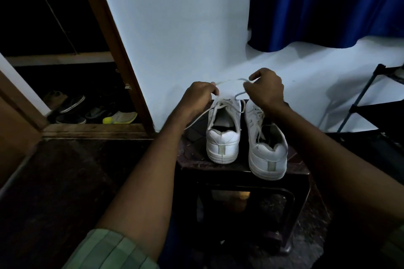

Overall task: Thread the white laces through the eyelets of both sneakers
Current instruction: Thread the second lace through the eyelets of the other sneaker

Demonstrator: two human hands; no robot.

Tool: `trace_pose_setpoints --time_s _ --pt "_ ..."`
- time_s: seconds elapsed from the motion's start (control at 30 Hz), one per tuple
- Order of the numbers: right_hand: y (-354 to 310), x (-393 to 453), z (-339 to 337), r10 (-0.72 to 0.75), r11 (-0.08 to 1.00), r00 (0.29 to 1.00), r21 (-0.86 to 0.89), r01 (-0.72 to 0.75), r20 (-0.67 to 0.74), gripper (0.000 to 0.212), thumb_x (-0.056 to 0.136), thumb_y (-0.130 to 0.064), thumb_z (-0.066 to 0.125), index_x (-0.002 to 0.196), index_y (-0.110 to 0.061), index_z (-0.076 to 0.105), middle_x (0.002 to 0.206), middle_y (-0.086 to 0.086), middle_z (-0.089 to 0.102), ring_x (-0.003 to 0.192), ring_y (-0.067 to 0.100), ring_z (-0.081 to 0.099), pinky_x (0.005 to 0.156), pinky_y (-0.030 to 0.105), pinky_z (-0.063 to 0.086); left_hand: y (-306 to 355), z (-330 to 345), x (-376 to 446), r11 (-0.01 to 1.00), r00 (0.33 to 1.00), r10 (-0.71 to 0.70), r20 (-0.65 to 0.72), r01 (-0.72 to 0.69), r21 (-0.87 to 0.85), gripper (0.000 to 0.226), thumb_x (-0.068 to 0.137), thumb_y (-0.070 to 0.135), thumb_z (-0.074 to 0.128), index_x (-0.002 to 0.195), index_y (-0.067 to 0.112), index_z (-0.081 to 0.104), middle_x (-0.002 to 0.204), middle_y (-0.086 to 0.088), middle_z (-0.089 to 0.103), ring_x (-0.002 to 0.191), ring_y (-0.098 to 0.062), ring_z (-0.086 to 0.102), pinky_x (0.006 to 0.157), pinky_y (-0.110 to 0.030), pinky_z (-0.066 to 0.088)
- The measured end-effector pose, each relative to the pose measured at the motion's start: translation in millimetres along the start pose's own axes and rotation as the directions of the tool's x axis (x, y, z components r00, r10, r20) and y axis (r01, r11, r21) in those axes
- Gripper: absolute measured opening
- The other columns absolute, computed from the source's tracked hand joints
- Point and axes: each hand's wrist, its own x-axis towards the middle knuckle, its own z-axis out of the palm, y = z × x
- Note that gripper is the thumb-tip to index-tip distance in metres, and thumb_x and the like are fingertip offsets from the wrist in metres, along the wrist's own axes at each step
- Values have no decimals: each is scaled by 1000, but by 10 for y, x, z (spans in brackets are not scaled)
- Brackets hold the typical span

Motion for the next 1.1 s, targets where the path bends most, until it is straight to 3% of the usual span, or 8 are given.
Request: trace_pose_setpoints --time_s 0.1,0.23,0.37,0.57,0.73,0.87,0.97,1.1 --pt "-87 -39 -51 -166 966 970 -169 196 177 31 75 -37 80 91 -17 62 82 -3 68 80 21 64 69 30 43 67 -19 14 876 974 -176 140 220 -429 25 103 17 37 84 21 52 56 7 43 44 -8 30 45 -23 25" --pt "-249 -202 -42 -87 950 799 -191 246 594 44 79 -49 81 74 -7 71 63 8 73 55 20 70 58 31 57 2 -45 34 895 989 -96 113 135 -425 27 109 30 44 93 25 66 80 6 60 60 -6 40 53 -22 28" --pt "-256 -313 26 -69 872 841 -376 312 537 35 84 -38 73 81 -4 70 72 11 73 68 28 74 72 38 61 -54 -34 32 920 992 -8 125 56 -387 29 107 35 57 93 26 81 86 5 52 63 -5 36 55 -17 32" --pt "-220 -212 -104 126 990 830 -17 -140 544 12 86 2 68 75 0 66 67 15 67 54 26 71 66 37 63 -126 206 -10 955 982 91 164 -40 -293 17 103 6 61 105 5 78 83 -7 72 71 -9 64 65 -18 51" --pt "-137 -158 -125 214 942 771 82 -325 600 9 93 3 62 86 5 67 86 21 73 81 35 73 88 46 61 -92 272 -62 962 987 122 103 -92 -257 14 93 9 77 102 -1 78 86 -12 79 73 -16 74 63 -21 54" --pt "-127 -126 -135 262 914 712 68 -399 651 17 100 -4 58 85 1 63 70 9 73 63 23 72 75 31 61 -125 325 -37 979 991 129 29 -123 -161 8 86 13 83 93 11 81 83 -8 80 73 -20 74 72 -34 60" --pt "-113 -124 -156 286 890 694 84 -447 660 18 101 -5 58 84 1 62 72 8 73 54 20 72 51 24 59 -95 308 -32 987 990 142 13 -140 -76 10 84 6 83 90 13 82 78 -5 78 72 -18 76 78 -38 65" --pt "-110 -125 -168 266 880 684 118 -460 679 15 101 -2 57 88 5 60 66 11 72 51 20 72 50 23 60 -63 323 -48 978 980 199 -14 -198 70 17 82 11 84 83 27 79 74 6 77 67 -13 76 73 -44 66"
